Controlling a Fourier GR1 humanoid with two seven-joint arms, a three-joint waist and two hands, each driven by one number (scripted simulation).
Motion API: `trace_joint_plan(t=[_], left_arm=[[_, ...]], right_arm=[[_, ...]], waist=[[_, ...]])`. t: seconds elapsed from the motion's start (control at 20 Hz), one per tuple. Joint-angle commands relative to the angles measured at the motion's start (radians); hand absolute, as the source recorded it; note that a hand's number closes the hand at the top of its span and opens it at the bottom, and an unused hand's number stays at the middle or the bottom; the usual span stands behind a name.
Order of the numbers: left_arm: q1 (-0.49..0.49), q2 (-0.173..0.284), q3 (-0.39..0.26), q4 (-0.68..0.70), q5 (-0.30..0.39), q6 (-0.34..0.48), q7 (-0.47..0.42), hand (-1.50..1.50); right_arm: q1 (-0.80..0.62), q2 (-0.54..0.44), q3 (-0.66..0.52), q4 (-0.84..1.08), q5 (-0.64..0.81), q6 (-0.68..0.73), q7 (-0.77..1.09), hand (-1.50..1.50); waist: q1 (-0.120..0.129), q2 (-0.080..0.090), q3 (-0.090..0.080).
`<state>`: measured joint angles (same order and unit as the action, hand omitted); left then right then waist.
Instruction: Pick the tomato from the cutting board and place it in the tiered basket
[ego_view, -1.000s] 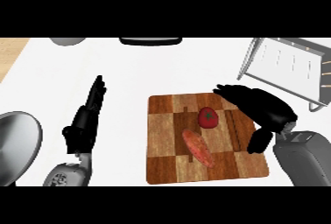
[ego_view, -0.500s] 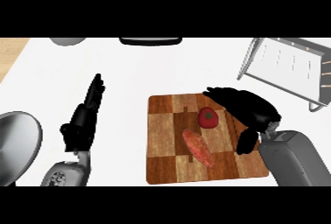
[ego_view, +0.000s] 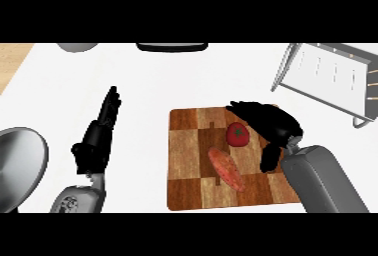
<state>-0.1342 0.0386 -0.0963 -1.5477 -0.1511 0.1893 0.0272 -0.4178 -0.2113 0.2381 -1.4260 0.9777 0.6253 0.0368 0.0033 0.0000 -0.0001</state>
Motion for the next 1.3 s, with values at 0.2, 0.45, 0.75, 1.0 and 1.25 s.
trace_joint_plan(t=[0.2,0.45,0.75,1.0,1.25], left_arm=[[-0.062,-0.003,0.031,0.044,-0.019,-0.005,0.018,0.0],[0.016,0.002,0.005,-0.09,-0.016,-0.037,0.09,0.0],[0.039,-0.02,-0.01,-0.097,-0.045,-0.009,0.068,0.0],[0.009,-0.02,-0.002,-0.058,-0.037,-0.028,0.063,0.0],[0.013,-0.027,-0.013,-0.108,-0.045,-0.01,0.087,0.0]], right_arm=[[-0.051,0.044,-0.021,0.149,0.051,-0.069,-0.063,-1.5],[-0.033,0.05,-0.052,0.08,0.044,-0.015,-0.049,-1.5],[-0.039,0.108,-0.053,0.219,0.074,-0.128,-0.073,-1.5],[0.052,0.169,-0.031,0.145,0.089,-0.217,-0.045,1.5],[-0.007,0.085,-0.018,0.285,0.183,-0.419,-0.197,1.5]], waist=[[0.0,0.001,0.0],[0.0,-0.001,0.0],[0.004,0.0,0.0],[-0.002,0.0,0.0],[0.007,0.001,0.001]])
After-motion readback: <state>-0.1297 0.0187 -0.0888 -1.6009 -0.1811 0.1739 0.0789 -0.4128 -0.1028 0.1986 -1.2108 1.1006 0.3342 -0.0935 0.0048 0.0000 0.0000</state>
